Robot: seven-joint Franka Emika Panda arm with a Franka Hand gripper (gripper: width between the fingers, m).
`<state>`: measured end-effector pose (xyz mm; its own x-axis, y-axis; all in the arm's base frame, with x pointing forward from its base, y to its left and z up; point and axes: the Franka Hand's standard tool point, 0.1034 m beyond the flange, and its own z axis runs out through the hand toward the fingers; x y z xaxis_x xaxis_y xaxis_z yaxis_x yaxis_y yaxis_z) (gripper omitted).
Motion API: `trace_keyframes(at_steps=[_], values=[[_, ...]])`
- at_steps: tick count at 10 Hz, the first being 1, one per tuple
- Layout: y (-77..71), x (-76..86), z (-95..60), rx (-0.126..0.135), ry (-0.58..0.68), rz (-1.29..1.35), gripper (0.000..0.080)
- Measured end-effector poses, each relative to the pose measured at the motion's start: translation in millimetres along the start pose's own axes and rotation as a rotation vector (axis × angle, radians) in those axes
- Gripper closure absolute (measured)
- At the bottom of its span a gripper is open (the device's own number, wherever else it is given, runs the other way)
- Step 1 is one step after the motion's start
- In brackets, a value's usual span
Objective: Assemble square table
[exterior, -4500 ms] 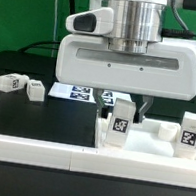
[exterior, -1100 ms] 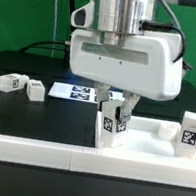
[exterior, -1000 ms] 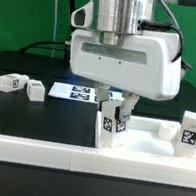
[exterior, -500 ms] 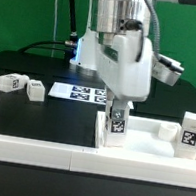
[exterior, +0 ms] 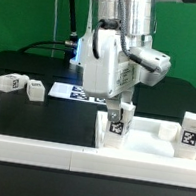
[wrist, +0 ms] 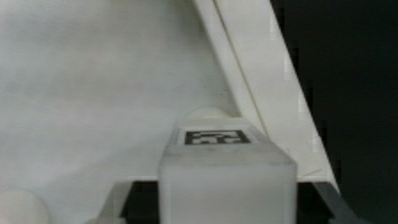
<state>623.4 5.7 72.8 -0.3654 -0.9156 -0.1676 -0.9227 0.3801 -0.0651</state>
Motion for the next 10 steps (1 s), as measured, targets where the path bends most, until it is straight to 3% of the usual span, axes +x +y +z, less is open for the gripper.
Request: trace_keyframes(at_steps=[1,3,4,8,10], values=[[0.5,-0.2,0.8,-0.001,0.001,-0.051,0.0509],[4.3,-3.9,4.0,-0.012,0.009,-0.341,0.0264],[5.8,-6.5,4.4,-0.015,0.009,-0.432,0.0185],[5.4,-4.8,4.4,-0.024,0.014,-0.732,0.0151],[0.5,-2.9,-0.7,-0.071,0.034,-1.107,0.0151]])
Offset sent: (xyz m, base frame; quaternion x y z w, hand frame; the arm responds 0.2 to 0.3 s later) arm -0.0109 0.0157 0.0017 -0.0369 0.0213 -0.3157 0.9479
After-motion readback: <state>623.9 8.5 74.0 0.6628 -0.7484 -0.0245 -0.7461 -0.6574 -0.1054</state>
